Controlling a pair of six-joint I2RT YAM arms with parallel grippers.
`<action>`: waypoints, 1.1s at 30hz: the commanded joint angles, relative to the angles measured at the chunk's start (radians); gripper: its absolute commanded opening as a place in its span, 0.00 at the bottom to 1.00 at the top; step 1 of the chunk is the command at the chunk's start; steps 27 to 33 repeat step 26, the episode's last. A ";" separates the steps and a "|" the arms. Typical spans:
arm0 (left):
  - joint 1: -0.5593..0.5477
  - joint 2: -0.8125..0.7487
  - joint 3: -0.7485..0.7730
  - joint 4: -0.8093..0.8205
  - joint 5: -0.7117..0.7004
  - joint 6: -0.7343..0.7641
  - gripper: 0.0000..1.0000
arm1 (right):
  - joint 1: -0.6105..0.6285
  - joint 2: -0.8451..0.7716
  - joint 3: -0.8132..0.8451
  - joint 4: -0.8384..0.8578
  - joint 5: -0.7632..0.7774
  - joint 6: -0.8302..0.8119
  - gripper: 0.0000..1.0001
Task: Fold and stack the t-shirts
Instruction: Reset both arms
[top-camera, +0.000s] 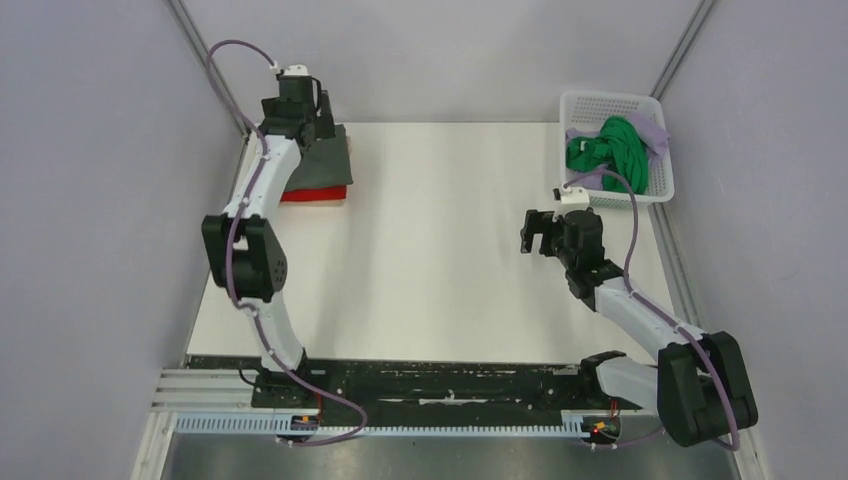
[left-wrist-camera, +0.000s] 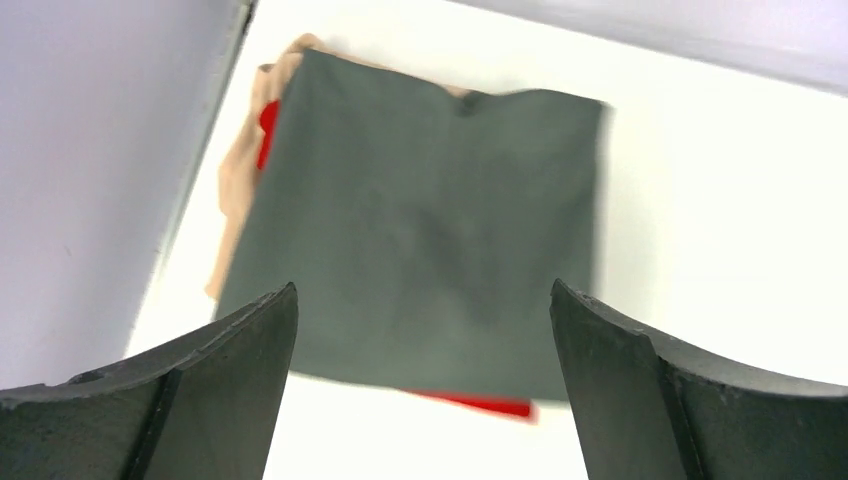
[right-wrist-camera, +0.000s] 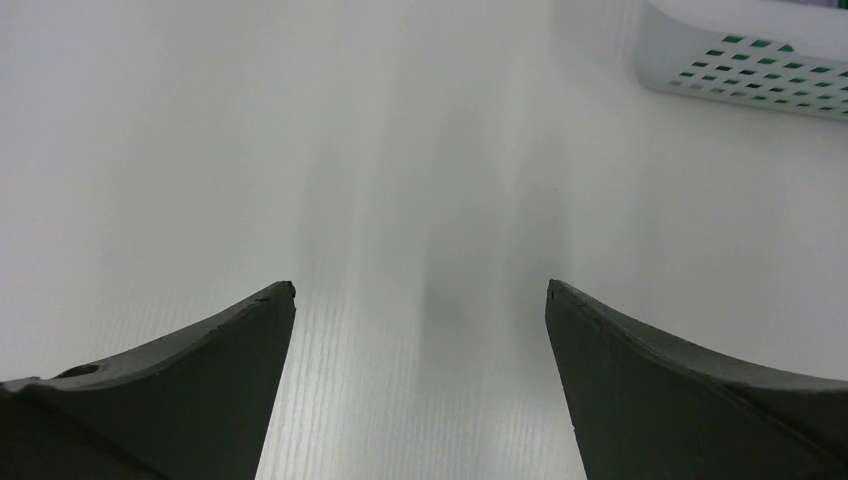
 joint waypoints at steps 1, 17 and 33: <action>-0.144 -0.305 -0.212 0.097 0.033 -0.228 1.00 | -0.004 -0.079 0.002 -0.015 -0.018 0.017 0.98; -0.425 -1.090 -1.349 0.432 0.106 -0.462 1.00 | -0.004 -0.219 -0.152 0.019 0.062 0.101 0.98; -0.425 -1.196 -1.365 0.494 0.017 -0.448 1.00 | -0.004 -0.217 -0.222 0.138 0.046 0.103 0.98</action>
